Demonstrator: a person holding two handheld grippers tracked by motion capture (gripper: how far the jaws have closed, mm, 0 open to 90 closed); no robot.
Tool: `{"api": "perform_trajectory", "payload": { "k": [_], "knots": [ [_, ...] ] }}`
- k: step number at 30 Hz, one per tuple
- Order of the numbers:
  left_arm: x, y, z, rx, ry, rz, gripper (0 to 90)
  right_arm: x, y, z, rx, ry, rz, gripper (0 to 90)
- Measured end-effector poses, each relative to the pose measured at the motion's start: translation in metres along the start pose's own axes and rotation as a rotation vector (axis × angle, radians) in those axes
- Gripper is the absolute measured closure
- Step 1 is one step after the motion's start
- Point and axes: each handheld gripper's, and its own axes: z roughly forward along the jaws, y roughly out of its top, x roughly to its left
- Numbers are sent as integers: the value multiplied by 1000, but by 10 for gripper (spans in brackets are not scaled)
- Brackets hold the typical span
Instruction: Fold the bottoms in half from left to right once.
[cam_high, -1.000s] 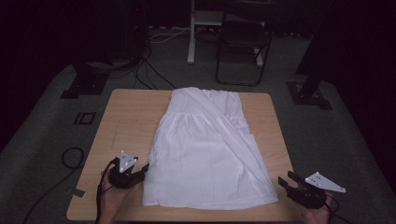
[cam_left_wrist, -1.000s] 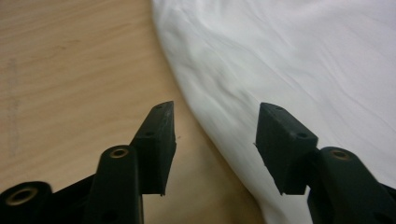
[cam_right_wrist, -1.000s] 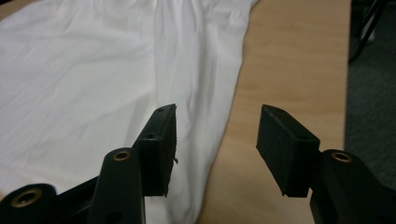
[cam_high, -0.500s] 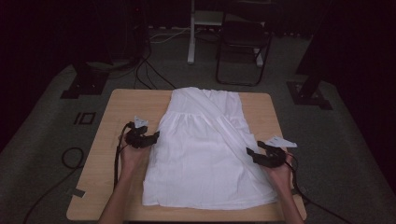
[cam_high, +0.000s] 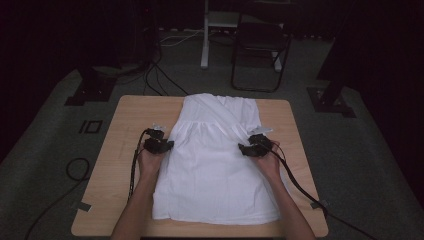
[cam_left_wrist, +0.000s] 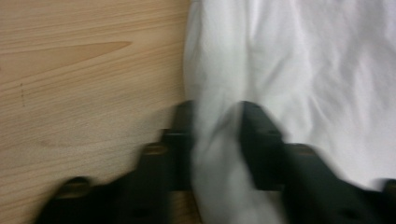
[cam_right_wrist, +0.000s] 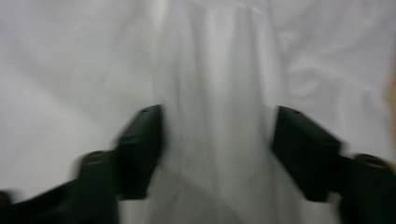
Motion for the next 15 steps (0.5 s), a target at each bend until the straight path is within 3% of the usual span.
{"api": "perform_trajectory", "payload": {
  "k": [2, 3, 4, 7, 9, 12, 15],
  "knots": [
    [0, -1, -1, -1, 6, 17, 891, -12, -1, -6, -3, -49, 37, 806],
    [0, -3, -2, 0, 15, 27, 895, -19, -2, -12, -9, -112, 46, 889],
    [0, -4, -3, -1, 22, 29, 897, -28, -4, -17, -30, -155, 60, 894],
    [2, -9, -6, -14, 34, 24, 899, -55, -10, -27, -45, -181, 165, 893],
    [4, -13, -8, -25, 24, 19, 899, -64, -19, -23, -20, -144, 207, 896],
    [1, -17, -10, -31, 37, 53, 900, -58, -31, -12, 21, -115, 173, 898],
    [-1, -22, -14, -30, 51, 83, 900, -53, -39, -8, 19, -95, 185, 899]
  ]
}}
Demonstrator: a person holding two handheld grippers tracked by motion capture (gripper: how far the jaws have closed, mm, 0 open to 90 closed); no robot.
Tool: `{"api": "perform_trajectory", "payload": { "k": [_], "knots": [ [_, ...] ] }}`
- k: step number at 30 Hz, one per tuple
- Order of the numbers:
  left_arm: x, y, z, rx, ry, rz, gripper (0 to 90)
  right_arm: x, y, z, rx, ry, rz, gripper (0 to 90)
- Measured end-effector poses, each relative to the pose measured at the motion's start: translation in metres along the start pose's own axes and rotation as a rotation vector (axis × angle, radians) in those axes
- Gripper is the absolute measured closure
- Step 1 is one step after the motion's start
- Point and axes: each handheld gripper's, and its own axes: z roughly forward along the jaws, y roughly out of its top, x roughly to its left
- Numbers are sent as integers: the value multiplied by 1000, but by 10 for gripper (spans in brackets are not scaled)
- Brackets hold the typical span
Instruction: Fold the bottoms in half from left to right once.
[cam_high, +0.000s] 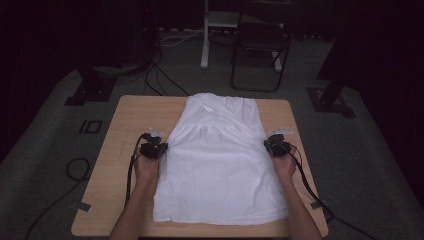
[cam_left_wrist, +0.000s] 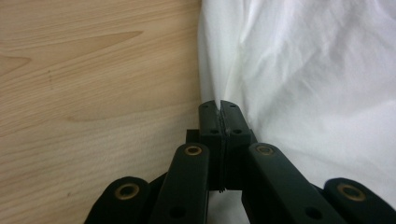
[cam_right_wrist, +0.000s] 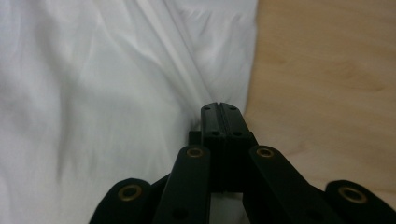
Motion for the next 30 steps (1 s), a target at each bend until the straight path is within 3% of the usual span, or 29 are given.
{"api": "perform_trajectory", "payload": {
  "k": [6, 9, 15, 19, 21, 22, 24, 28, 30],
  "knots": [
    [4, -29, -23, -27, -44, -10, 900, 2, -21, -20, -4, 22, -36, 899],
    [5, -52, -43, -38, -69, -33, 900, 2, -39, -37, -16, 49, -16, 900],
    [-10, -89, -80, -23, -80, -3, 899, 17, -76, -75, -22, 106, -28, 899],
    [-15, -102, -93, -11, -93, 9, 896, 20, -91, -92, -7, 126, -30, 900],
    [-14, -99, -94, -9, -87, 3, 868, 20, -92, -94, 5, 135, -29, 895],
    [-12, -96, -94, -21, -88, 1, 806, 20, -90, -94, 9, 145, -34, 878],
    [-11, -87, -95, -56, -89, 4, 664, 21, -83, -96, -23, 145, -59, 728],
    [-8, -56, -89, -108, -66, 14, 571, 27, -53, -96, -98, 188, -94, 614],
    [-7, -37, -80, -110, -62, 16, 542, 32, -33, -89, -124, 223, -114, 592]
  ]
}}
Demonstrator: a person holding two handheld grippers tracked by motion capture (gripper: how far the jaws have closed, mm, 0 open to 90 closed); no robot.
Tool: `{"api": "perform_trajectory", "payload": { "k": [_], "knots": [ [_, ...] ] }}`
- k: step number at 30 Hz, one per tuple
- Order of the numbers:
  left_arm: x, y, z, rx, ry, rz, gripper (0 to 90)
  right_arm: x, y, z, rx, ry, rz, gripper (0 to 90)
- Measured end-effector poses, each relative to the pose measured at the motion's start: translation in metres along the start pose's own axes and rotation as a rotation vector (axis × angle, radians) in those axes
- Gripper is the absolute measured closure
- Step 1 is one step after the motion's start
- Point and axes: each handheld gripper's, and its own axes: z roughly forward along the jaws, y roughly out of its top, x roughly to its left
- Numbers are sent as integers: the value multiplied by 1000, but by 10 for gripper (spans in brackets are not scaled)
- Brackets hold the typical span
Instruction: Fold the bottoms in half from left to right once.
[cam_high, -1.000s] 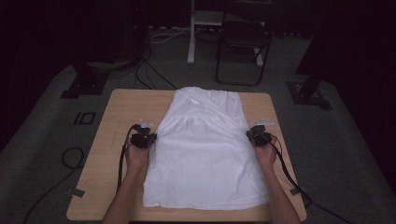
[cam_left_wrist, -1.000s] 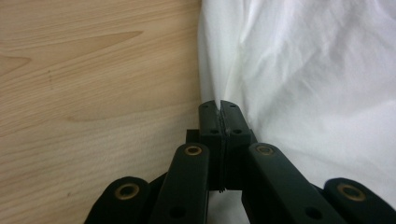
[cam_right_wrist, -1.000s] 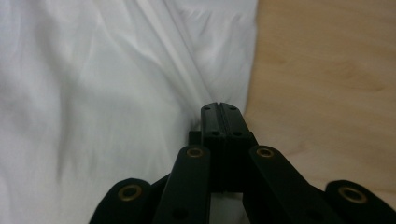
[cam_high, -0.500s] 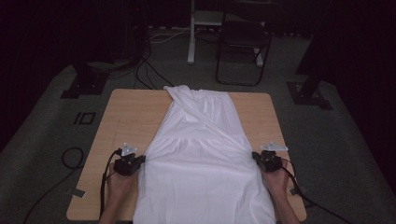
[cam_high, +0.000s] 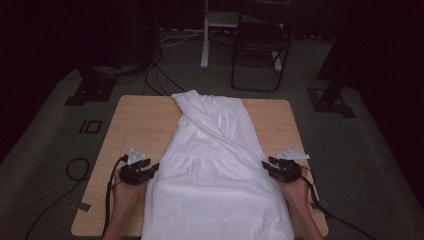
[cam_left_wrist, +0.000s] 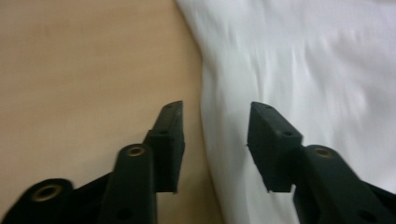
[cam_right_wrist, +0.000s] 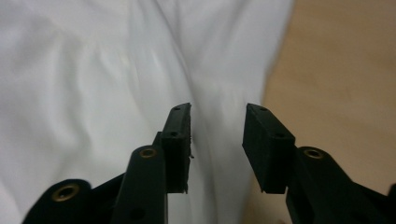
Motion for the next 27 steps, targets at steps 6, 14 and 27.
{"api": "perform_trajectory", "payload": {
  "k": [6, 14, 27],
  "knots": [
    [1, 35, 38, 27, -9, -3, 514, 11, 44, 40, -4, 74, -19, 551],
    [4, 41, 97, 138, -56, -35, 744, 24, 68, 100, 80, 124, 0, 819],
    [-3, 27, 91, 71, -71, -65, 868, -27, 23, 89, 85, -53, 129, 882]
  ]
}}
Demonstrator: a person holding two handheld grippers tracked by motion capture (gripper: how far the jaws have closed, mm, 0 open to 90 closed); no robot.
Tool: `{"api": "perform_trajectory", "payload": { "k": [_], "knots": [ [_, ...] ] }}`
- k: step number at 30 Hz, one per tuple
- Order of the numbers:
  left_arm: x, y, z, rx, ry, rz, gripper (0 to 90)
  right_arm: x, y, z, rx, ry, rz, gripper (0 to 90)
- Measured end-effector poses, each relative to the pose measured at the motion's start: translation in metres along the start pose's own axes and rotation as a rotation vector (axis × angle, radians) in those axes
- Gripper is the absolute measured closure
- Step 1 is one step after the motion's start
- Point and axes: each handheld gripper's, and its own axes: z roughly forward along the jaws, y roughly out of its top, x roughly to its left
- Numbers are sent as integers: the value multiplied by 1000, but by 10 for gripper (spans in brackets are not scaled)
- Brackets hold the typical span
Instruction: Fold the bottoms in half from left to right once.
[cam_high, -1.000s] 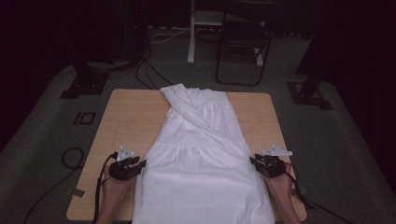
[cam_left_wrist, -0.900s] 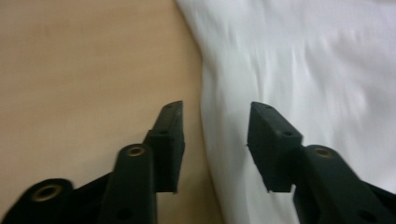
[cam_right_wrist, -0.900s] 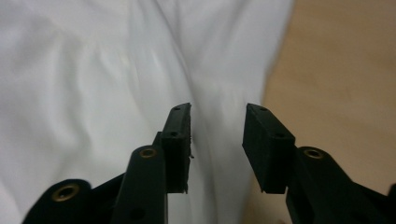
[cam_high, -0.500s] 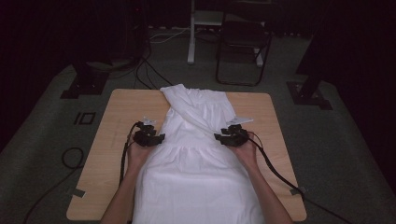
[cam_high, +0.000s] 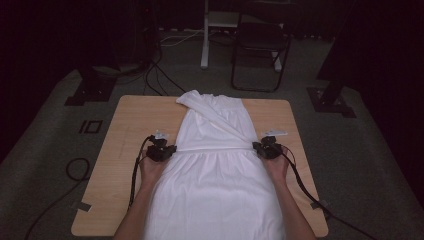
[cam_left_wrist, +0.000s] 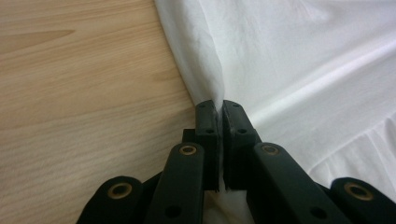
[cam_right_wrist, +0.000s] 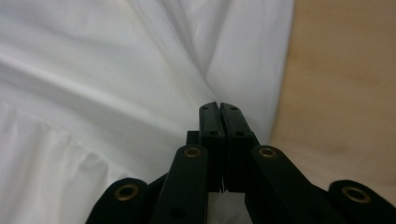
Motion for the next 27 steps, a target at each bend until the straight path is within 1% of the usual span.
{"api": "perform_trajectory", "payload": {
  "k": [1, 2, 3, 6, 7, 8, 9, 11, 12, 13, 15, 16, 17, 18, 19, 20, 21, 22, 24, 25, 26, 27],
  "knots": [
    [0, -3, -1, -8, 0, -3, 868, 0, -5, 2, -7, 4, 13, 883],
    [-1, -6, -3, -21, 1, -4, 868, 0, -8, 1, -24, 11, 27, 883],
    [-1, -9, -5, -26, 2, -4, 869, 1, -11, -1, -26, 15, 33, 883],
    [-6, -18, -12, -38, 8, 13, 869, 5, -18, -7, -33, 16, 0, 883],
    [-6, -18, -12, -38, 8, 13, 868, 5, -18, -7, -33, 16, 0, 883],
    [-12, -27, -20, -38, 8, 36, 868, 6, -21, -10, -34, 21, 0, 884],
    [-14, -32, -24, -35, 6, 43, 868, 10, -29, -18, -33, 38, 6, 886],
    [-20, -41, -33, -32, 0, 45, 868, 14, -37, -26, -32, 48, -12, 888],
    [-24, -47, -39, -29, 0, 58, 868, 18, -41, -30, -32, 54, -25, 888],
    [-28, -51, -44, -19, -1, 63, 868, 22, -48, -37, -31, 61, -37, 889],
    [-35, -57, -52, 4, -7, 75, 867, 27, -57, -45, -30, 75, -41, 889],
    [-39, -60, -56, 12, -12, 90, 864, 29, -61, -50, -22, 86, -39, 890],
    [-42, -61, -59, 8, -18, 96, 852, 30, -64, -55, -9, 96, -32, 890],
    [-44, -60, -62, -6, -22, 98, 824, 31, -65, -58, -5, 103, -39, 889],
    [-44, -60, -62, -6, -22, 98, 799, 31, -65, -58, -5, 103, -39, 889],
    [-44, -60, -62, -6, -22, 98, 799, 31, -65, -61, -12, 108, -47, 889],
    [-46, -51, -72, -74, -57, 90, 733, 29, -59, -71, -84, 142, -27, 889],
    [-47, -47, -74, -87, -57, 89, 683, 27, -53, -79, -125, 160, -11, 889],
    [-49, -39, -75, -96, -55, 100, 626, 24, -41, -96, -208, 182, 14, 889],
    [-51, -35, -74, -94, -48, 110, 602, 22, -36, -103, -235, 178, 20, 889],
    [-52, -31, -73, -92, -38, 120, 583, 21, -32, -107, -243, 151, 4, 889],
    [-54, -27, -71, -93, -26, 129, 566, 21, -30, -108, -230, 109, -25, 889]
  ]
}}
